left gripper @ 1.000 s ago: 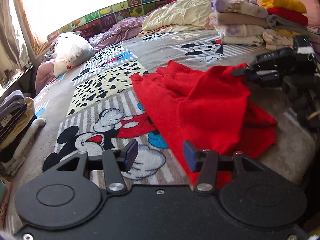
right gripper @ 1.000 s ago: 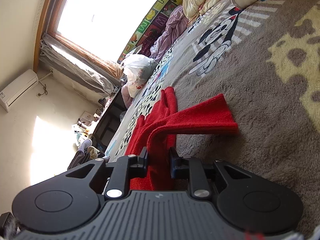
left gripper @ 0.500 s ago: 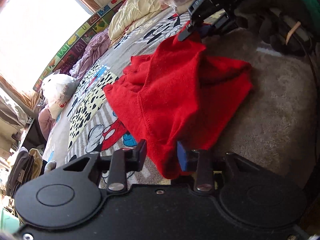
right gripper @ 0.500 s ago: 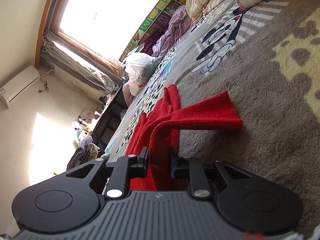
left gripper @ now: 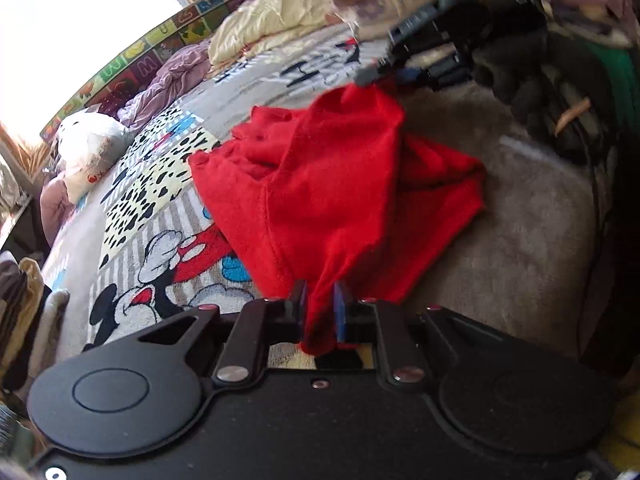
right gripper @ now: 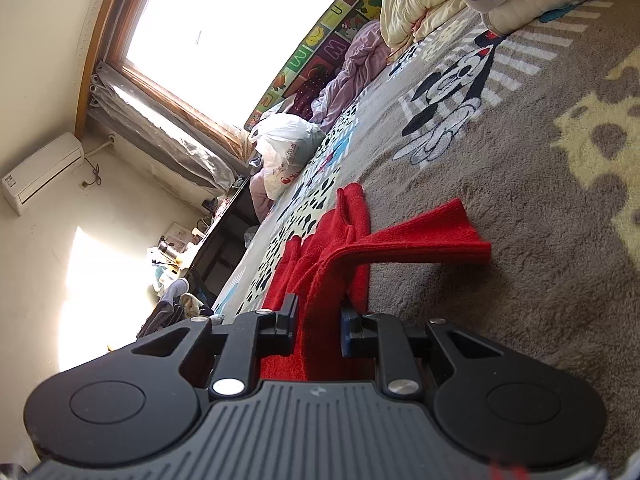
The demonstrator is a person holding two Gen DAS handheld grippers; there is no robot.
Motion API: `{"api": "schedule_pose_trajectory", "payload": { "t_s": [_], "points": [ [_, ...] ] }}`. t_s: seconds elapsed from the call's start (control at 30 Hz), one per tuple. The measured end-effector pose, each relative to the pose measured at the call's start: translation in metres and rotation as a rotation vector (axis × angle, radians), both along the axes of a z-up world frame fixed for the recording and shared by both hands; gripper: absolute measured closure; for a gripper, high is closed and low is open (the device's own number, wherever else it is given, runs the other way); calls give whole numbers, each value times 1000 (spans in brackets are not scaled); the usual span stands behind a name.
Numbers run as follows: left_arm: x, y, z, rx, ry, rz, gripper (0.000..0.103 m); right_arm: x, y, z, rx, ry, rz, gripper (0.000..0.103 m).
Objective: Fold clothes
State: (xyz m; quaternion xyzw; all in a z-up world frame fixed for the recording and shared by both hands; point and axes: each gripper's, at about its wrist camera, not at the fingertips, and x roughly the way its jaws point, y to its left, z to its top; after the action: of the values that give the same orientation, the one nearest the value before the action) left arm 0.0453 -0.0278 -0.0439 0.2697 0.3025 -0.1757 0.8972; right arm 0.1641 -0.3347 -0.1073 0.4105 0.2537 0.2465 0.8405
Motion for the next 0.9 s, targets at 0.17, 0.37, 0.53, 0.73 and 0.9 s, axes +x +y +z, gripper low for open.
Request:
{"api": "schedule_pose_trajectory", "payload": {
  "t_s": [0.17, 0.37, 0.53, 0.73, 0.9],
  "points": [
    [30, 7, 7, -173, 48, 92, 92, -1, 1, 3, -15, -9, -16, 80],
    [26, -9, -14, -120, 161, -33, 89, -4, -12, -1, 12, 28, -77, 79],
    [23, 4, 1, -297, 126, -17, 61, -3, -30, -24, 174, 128, -170, 57],
    [24, 4, -24, -330, 171, 4, 59, 1, -41, -25, 238, 115, -261, 92],
    [25, 10, -25, -370, 186, -6, 59, -5, -27, 28, -252, -46, -272, 93]
  ]
}}
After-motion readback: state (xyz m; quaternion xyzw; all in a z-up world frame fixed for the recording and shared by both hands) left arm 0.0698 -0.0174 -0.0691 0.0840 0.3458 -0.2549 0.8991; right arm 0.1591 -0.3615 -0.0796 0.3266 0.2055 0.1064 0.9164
